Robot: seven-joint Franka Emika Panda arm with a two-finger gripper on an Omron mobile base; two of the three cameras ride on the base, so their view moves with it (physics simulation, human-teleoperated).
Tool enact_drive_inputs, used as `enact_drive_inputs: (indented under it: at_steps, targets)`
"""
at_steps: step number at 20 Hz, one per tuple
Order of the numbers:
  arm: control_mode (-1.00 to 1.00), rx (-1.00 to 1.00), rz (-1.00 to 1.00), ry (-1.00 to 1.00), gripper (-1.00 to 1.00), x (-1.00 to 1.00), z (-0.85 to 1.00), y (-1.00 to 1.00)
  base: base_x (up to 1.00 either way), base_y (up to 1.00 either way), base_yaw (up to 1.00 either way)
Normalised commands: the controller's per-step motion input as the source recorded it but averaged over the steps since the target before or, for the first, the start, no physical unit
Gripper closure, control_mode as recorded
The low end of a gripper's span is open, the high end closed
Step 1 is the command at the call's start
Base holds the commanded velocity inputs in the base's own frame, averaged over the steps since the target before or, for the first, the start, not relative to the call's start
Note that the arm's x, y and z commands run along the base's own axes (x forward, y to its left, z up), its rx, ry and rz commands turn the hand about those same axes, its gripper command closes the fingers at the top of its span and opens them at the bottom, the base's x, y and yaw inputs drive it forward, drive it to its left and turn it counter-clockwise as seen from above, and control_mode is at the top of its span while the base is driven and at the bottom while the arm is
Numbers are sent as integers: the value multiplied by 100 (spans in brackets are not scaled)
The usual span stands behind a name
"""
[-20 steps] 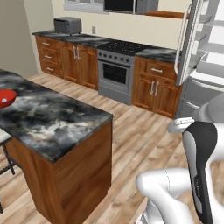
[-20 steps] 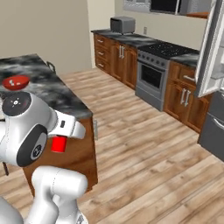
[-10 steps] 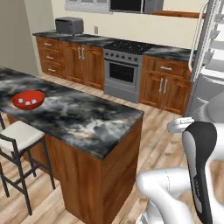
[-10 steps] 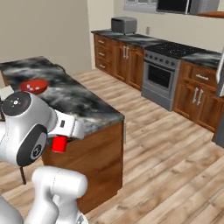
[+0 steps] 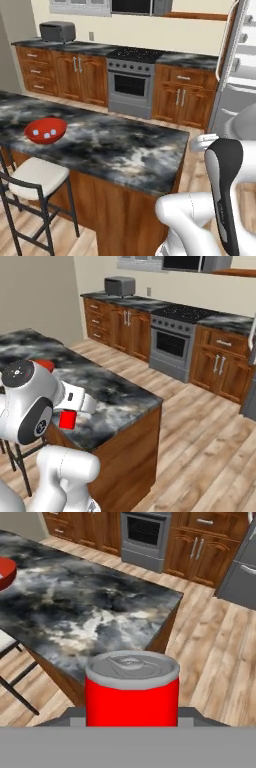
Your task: Open the fridge, grab two sodas, and place both sodas inside the bowl with ice on the dining counter.
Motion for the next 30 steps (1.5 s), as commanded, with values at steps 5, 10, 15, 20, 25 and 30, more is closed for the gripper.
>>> enact_drive_inputs:
  at_steps: [5, 10, 15, 20, 25, 30]
  targets:
    - [100, 0, 0, 0, 100, 0, 0, 0, 10, 100, -32]
    - [100, 0, 0, 0, 100, 0, 0, 0, 0, 100, -30]
    - [100, 0, 0, 0, 100, 0, 0, 0, 0, 100, -27]
    - [100, 0, 0, 0, 100, 0, 0, 0, 0, 100, -30]
    - [100, 0, 0, 0, 100, 0, 0, 0, 0, 94, -39]
    - [100, 0, 0, 0, 100, 0, 0, 0, 0, 94, -38]
